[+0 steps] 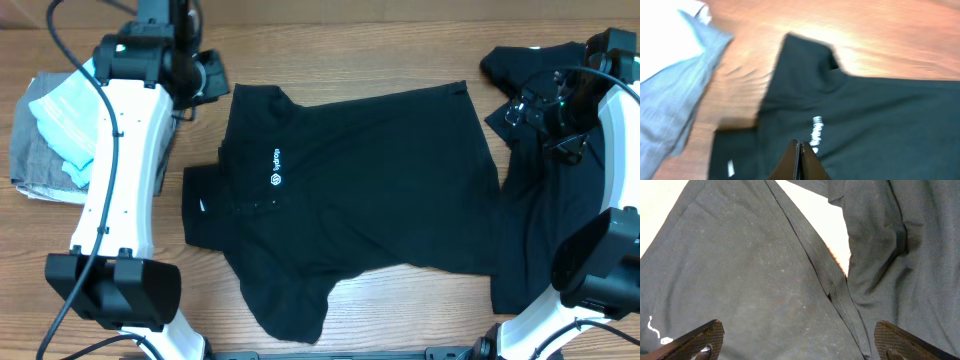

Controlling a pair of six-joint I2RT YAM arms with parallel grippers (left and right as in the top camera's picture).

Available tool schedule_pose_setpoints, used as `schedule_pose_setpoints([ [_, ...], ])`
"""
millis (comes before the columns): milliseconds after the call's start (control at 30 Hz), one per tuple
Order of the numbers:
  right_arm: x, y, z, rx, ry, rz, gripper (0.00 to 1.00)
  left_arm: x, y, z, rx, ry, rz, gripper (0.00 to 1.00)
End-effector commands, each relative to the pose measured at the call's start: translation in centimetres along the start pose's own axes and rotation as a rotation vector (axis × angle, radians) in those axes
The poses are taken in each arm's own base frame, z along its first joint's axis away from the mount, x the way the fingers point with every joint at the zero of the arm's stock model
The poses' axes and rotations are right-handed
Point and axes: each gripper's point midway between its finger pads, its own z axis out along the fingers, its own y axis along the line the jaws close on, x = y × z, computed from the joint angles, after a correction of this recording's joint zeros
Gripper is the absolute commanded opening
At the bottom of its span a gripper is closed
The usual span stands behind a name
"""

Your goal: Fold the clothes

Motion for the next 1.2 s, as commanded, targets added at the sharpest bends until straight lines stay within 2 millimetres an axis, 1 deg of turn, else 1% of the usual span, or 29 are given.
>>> schedule_pose_setpoints([
  [0,-0.1,0.0,-0.3,0.003,-0.013,-0.005,1.0,-0.6,-1.1,0.6,0.034,0.005,0.0,0.04],
  [33,-0.1,0.0,-0.3,0.003,-0.013,-0.005,1.0,-0.4,-1.3,1.4,0.039,0.021,0.0,0.04],
  [100,-0.1,0.0,-0.3,0.003,-0.013,-0.005,1.0,0.1,-1.4,3.7,0.045,0.073,-0.003,0.04],
  [200,-0.1,0.0,-0.3,0.003,-0.013,-0.005,1.0,1.5,-1.1,8.3,0.022,0.163,-0.005,0.04],
  [333,-0.1,0.0,-0.3,0.003,-0.013,-0.005,1.0,3.9,-0.5,14.2,-0.016,0.28,-0.004,0.04],
  [433,-0.1,0.0,-0.3,0.003,-0.013,-0.005,1.0,5.7,-0.1,17.6,-0.038,0.347,-0.003,0.04],
  [567,-0.1,0.0,-0.3,0.003,-0.013,-0.005,1.0,6.9,-0.1,19.8,-0.048,0.381,0.004,0.04],
  [867,-0.1,0.0,-0.3,0.003,-0.013,-0.005,1.0,6.8,-1.0,22.2,-0.032,0.347,0.019,0.04],
  [1000,-0.1,0.0,-0.3,0.003,-0.013,-0.005,1.0,7.9,-0.6,23.7,-0.047,0.379,0.001,0.04],
  [1167,-0.1,0.0,-0.3,0.003,-0.013,-0.005,1.0,9.5,0.1,26.5,-0.063,0.418,-0.001,0.04],
])
